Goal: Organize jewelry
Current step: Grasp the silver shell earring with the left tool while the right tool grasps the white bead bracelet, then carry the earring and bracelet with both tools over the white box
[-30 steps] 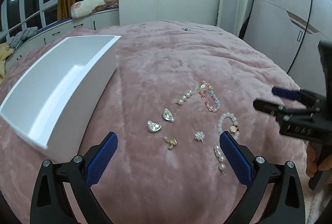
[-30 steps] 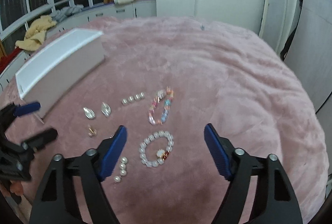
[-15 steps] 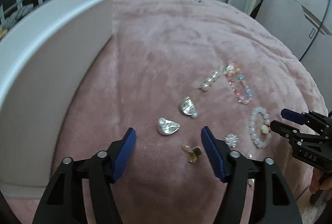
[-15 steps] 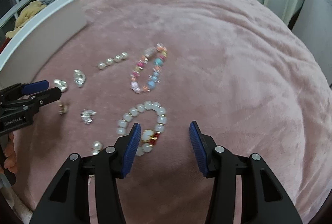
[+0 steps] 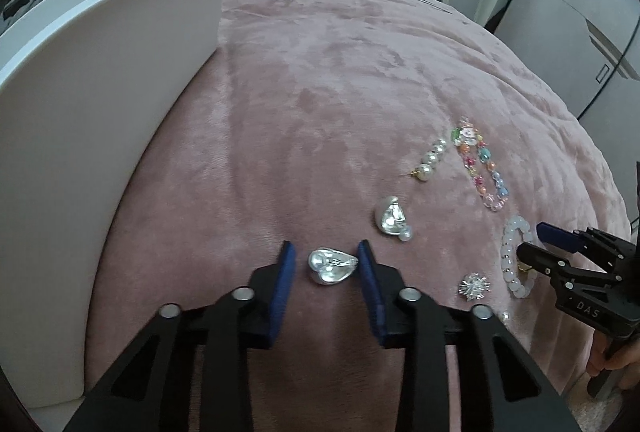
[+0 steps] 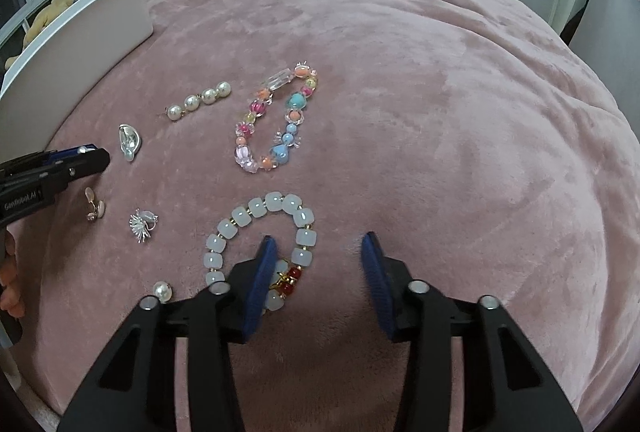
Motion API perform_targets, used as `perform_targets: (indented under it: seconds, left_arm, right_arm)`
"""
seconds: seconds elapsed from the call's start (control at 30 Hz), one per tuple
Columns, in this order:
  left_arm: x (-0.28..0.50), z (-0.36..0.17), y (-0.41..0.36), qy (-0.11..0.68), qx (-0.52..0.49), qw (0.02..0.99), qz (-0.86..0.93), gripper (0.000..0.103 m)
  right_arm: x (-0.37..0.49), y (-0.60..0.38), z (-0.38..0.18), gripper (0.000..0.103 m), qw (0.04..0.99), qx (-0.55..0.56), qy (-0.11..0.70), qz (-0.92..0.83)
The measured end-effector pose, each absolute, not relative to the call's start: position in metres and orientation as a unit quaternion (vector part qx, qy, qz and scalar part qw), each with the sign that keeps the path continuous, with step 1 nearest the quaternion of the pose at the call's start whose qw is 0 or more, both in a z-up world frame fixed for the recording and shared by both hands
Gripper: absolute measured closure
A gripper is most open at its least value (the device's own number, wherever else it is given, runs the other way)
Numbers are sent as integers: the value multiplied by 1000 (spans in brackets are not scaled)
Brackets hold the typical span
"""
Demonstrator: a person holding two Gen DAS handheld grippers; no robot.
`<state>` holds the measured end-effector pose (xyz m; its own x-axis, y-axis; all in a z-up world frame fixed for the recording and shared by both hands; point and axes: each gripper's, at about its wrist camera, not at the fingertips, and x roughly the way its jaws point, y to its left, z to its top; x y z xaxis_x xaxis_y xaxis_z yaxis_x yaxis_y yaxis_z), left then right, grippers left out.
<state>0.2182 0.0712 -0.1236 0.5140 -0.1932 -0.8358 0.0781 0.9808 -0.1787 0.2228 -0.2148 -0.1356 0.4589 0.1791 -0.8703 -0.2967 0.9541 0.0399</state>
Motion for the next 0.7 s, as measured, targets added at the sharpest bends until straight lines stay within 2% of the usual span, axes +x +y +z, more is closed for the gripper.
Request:
perform_targets:
  seconds: [0.07, 0.17, 0.47, 0.7]
  left_arm:
    - [218, -123, 75, 487, -69, 867, -80, 75]
    - [217, -122, 75, 486, -71, 867, -80, 75]
    - [200, -100, 70, 472, -73, 873, -99, 75]
    - [180, -65, 68, 444, -59, 887, -109, 75]
  right_arm:
    - [223, -216, -136, 81, 852, -57, 501, 142]
    - [223, -217, -136, 92, 849, -47, 504, 150]
    - [216, -221, -122, 92, 860, -19, 483, 163]
    - [199, -219, -86, 92, 887, -28, 421, 185]
